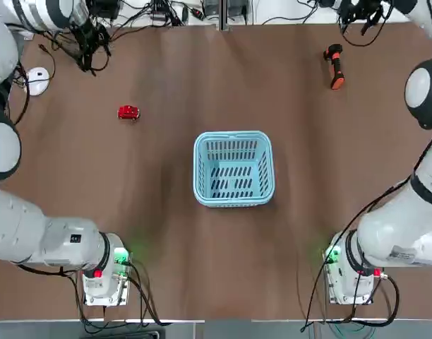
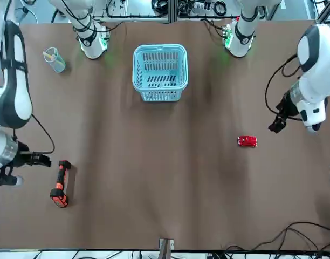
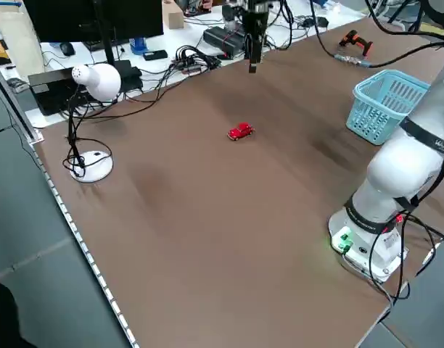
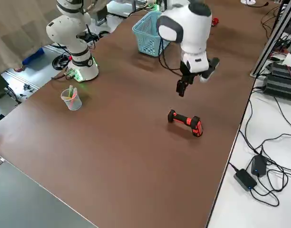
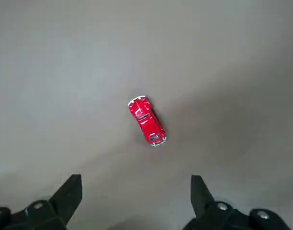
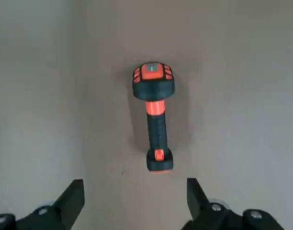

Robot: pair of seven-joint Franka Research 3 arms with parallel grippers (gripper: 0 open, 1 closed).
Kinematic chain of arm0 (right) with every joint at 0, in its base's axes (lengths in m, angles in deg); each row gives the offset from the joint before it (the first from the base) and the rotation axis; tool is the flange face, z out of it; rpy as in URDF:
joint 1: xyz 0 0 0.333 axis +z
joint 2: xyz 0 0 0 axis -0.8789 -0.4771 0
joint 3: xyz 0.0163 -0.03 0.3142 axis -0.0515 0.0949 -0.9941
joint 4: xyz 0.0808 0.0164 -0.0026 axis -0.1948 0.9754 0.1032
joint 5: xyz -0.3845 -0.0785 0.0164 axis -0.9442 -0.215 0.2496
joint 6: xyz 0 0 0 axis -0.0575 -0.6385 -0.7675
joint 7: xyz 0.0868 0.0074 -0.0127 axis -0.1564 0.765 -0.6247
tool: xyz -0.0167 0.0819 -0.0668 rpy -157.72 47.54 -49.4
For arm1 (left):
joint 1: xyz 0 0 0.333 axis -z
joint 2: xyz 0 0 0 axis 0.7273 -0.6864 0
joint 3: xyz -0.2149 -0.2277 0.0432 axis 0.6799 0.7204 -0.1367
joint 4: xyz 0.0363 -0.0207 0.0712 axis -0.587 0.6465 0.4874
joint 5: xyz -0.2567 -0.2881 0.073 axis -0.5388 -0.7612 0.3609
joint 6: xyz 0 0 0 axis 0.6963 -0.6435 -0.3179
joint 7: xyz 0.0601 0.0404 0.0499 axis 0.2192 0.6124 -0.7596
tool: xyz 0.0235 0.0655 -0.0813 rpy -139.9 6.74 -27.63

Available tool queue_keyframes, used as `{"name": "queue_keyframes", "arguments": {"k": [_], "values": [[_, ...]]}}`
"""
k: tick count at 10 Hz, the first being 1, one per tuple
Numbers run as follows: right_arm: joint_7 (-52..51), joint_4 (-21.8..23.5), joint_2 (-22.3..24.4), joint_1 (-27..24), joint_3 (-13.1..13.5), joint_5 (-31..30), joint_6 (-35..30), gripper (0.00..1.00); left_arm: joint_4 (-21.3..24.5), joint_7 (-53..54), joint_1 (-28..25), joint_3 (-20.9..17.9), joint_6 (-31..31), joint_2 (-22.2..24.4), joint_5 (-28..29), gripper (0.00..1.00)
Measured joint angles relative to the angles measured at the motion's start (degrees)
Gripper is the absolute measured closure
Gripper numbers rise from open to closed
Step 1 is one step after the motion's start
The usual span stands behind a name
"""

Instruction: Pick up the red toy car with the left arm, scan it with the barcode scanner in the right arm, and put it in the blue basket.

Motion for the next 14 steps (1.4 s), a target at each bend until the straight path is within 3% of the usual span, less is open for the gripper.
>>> {"name": "queue_keyframes", "arguments": {"k": [4,8,11,14], "values": [[0.0,0.1,-8.6,-0.1,0.0,0.0,11.3,0.04,1.6,-7.0,0.0,-2.1,3.1,-6.7,-5.1,0.0],[-0.4,0.1,-13.9,-0.2,0.0,-0.2,17.6,0.02,4.2,-9.4,0.0,-3.5,13.0,-11.6,-7.4,0.0],[-3.7,0.1,-14.8,-0.7,0.2,-0.2,20.7,0.09,10.1,-10.0,0.0,-3.5,23.9,-14.5,-7.4,0.0],[-5.7,0.1,-15.1,-1.7,0.3,-0.2,20.8,0.25,12.0,-11.6,0.3,-3.4,31.0,-17.4,-7.4,0.0]]}}
